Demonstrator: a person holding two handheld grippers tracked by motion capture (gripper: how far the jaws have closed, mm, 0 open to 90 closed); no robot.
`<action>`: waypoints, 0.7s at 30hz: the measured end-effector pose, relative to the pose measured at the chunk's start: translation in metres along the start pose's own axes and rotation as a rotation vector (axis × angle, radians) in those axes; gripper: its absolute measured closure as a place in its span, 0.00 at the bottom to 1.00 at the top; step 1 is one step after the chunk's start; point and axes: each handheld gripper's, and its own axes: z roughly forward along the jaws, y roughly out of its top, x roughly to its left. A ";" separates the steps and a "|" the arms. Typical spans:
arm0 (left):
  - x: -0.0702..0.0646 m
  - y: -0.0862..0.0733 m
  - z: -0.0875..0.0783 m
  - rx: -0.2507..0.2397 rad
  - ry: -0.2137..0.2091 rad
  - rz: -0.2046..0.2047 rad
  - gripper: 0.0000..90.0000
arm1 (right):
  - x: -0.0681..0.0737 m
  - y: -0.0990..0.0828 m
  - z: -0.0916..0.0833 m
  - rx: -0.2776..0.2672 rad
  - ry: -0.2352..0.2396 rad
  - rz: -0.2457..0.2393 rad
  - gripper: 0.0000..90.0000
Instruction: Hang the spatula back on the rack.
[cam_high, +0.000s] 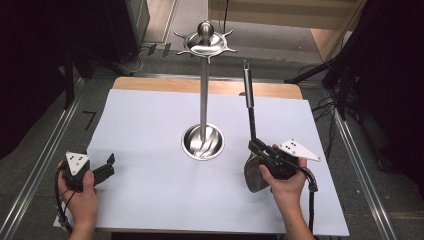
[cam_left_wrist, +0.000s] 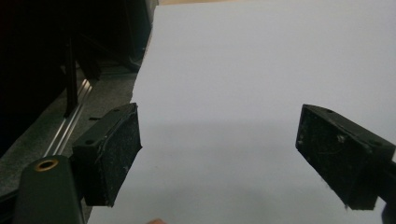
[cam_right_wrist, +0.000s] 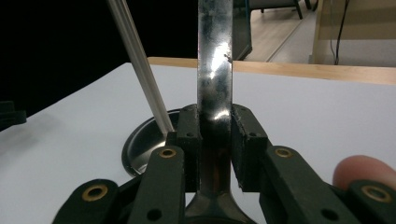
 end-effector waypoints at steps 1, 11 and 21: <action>0.000 0.000 0.000 -0.001 0.000 -0.001 0.17 | 0.001 0.000 0.001 0.000 -0.008 -0.005 0.85; 0.001 0.000 0.000 -0.001 -0.003 -0.002 0.17 | 0.001 0.002 -0.002 -0.026 0.005 -0.013 0.85; 0.000 0.000 -0.001 -0.004 -0.005 -0.005 0.17 | 0.008 0.003 -0.005 -0.078 0.026 -0.053 0.85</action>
